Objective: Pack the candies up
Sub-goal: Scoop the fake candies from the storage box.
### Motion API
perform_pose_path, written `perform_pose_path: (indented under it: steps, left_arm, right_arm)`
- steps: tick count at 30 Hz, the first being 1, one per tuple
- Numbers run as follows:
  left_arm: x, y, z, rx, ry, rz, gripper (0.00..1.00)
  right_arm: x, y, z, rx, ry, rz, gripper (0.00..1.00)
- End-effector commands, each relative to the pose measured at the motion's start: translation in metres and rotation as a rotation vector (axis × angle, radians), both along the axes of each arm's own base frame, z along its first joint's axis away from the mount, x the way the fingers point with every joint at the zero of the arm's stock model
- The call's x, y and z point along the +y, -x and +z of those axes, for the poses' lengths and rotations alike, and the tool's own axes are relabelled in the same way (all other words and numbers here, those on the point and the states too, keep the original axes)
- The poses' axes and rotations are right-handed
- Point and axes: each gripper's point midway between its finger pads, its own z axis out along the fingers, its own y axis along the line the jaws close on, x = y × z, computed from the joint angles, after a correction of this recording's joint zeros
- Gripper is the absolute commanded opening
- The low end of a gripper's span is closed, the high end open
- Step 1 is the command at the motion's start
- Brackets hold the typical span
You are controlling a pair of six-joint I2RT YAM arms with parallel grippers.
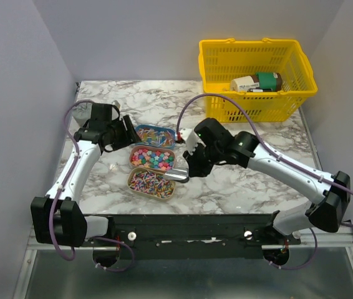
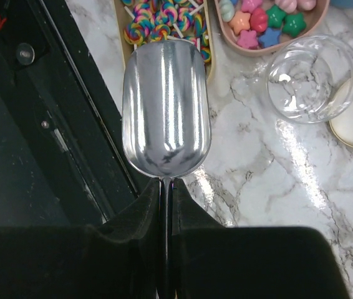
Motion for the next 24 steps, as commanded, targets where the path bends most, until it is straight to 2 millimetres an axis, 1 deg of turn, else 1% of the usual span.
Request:
perform_pose_path:
  steps: [1,2,3,4,5,6,7,9,10,11,13,14,16,17,18,20,24]
  left_arm:
    - [0.052,0.025,-0.036,0.123,-0.111,0.252,0.67]
    - [0.058,0.029,-0.041,0.137,-0.125,0.274,0.67]
    - [0.062,0.034,-0.048,0.159,-0.131,0.292,0.67]
    - [0.066,0.038,-0.052,0.174,-0.14,0.305,0.67]
    - [0.068,0.042,-0.055,0.192,-0.147,0.313,0.67]
    - [0.07,0.046,-0.061,0.213,-0.154,0.327,0.67]
    - [0.072,0.049,-0.066,0.227,-0.159,0.337,0.67]
    - [0.077,0.055,-0.076,0.258,-0.177,0.362,0.67]
    - [0.08,0.056,-0.08,0.274,-0.178,0.378,0.67]
    - [0.08,0.057,-0.084,0.285,-0.179,0.381,0.66]
    - [0.081,0.059,-0.092,0.309,-0.18,0.386,0.66]
    - [0.08,0.058,-0.094,0.309,-0.178,0.384,0.64]
    - [0.076,0.06,-0.103,0.334,-0.161,0.372,0.62]
    - [0.075,0.058,-0.106,0.334,-0.154,0.371,0.6]
    - [0.073,0.061,-0.111,0.349,-0.147,0.367,0.59]
    - [0.071,0.062,-0.117,0.367,-0.14,0.362,0.58]
    - [0.07,0.068,-0.13,0.401,-0.138,0.365,0.59]
  right_arm:
    - [0.018,-0.001,0.002,-0.052,0.022,0.024,0.01]
    - [0.023,0.001,0.0,-0.052,0.023,0.033,0.01]
    - [0.027,-0.001,-0.011,-0.043,0.05,0.033,0.01]
    - [0.031,-0.002,-0.01,-0.048,0.052,0.03,0.01]
    - [0.036,-0.001,-0.014,-0.045,0.064,0.04,0.01]
    - [0.037,-0.003,-0.016,-0.052,0.076,0.034,0.01]
    - [0.04,-0.005,-0.025,-0.045,0.099,0.034,0.01]
    - [0.043,-0.007,-0.027,-0.048,0.126,0.036,0.01]
    - [0.044,-0.009,-0.035,-0.037,0.154,0.035,0.01]
    - [0.043,-0.007,-0.034,-0.032,0.171,0.043,0.01]
    - [0.041,-0.008,-0.039,-0.027,0.211,0.039,0.01]
    - [0.038,-0.007,-0.046,-0.012,0.244,0.041,0.01]
    - [0.037,-0.008,-0.046,-0.009,0.261,0.038,0.01]
    - [0.034,-0.007,-0.051,0.005,0.29,0.04,0.01]
    - [0.033,-0.008,-0.05,0.005,0.297,0.038,0.01]
    - [0.029,-0.004,-0.053,0.026,0.329,0.052,0.01]
    - [0.026,0.005,-0.057,0.06,0.354,0.083,0.01]
